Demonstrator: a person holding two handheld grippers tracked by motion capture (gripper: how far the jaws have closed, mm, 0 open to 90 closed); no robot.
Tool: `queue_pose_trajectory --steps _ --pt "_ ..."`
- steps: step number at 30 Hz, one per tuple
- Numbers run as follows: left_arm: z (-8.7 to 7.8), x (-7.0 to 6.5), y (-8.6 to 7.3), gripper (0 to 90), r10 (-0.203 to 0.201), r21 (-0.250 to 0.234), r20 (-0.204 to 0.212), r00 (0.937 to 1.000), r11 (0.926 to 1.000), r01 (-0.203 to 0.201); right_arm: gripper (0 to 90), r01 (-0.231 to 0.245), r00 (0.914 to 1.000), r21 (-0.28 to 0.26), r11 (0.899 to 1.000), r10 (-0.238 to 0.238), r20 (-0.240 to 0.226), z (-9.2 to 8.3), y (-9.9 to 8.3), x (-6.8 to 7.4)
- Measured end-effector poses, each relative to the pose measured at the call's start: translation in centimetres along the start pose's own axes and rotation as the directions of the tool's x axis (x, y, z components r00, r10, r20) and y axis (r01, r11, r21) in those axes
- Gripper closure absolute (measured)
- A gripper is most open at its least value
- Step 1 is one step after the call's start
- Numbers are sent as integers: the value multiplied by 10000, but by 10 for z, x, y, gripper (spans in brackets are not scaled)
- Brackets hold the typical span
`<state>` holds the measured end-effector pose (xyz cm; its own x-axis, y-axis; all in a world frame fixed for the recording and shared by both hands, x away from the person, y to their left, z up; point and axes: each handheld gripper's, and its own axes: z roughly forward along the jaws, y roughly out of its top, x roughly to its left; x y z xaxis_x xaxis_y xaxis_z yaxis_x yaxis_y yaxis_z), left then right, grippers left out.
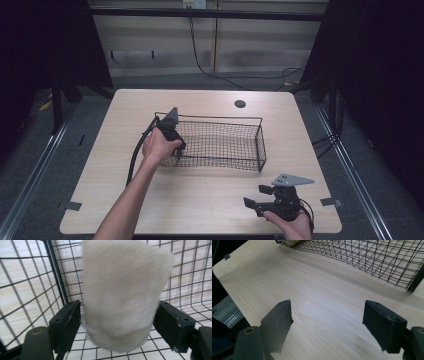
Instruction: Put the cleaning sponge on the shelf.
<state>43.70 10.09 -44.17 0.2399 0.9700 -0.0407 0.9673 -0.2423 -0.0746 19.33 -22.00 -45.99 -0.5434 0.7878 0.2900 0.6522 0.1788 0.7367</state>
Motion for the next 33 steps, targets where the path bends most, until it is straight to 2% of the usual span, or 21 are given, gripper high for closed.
queue_pose_trajectory --steps 2,6,9,11,13,15,18,21,27,31,33 --pt "-1 1 0 240 93 82 157 9998 9999 -94 231 4 10000 4 10000 -4 2 0 0 0" --pt "-3 1 -1 195 145 -37 190 9997 9999 -145 232 10 10000 0 10000 -10 7 0 0 0" --pt "-4 1 -2 195 93 -84 208 9997 9999 -91 232 17 10000 6 10000 -17 10 0 0 0" --pt "-5 2 -3 189 227 -14 348 9991 9997 -226 232 39 10000 -6 10000 -39 -10 0 0 0" --pt "-5 3 -3 184 216 -97 430 9988 9997 -212 231 38 10000 -9 10000 -38 0 0 0 0" --pt "-8 5 -5 184 332 -199 690 9971 9993 -319 231 19 10000 4 10000 -19 13 0 0 0" --pt "-12 6 -7 184 381 -356 794 9961 9987 -354 232 28 10000 -2 10000 -28 1 0 0 0" --pt "-16 9 -9 184 627 -486 1300 9895 9972 -568 231 34 10000 1 10000 -34 -2 0 0 0" --pt "-22 15 -12 184 551 -765 1493 9873 9961 -440 231 14 10000 6 10000 -14 16 0 0 0" --pt "-26 19 -14 183 772 -986 1741 9817 9933 -606 232 23 10000 3 10000 -23 8 0 0 0" --pt "-27 21 -15 183 979 -1021 2012 9746 9917 -786 231 16 10000 5 10000 -16 4 1 0 0"
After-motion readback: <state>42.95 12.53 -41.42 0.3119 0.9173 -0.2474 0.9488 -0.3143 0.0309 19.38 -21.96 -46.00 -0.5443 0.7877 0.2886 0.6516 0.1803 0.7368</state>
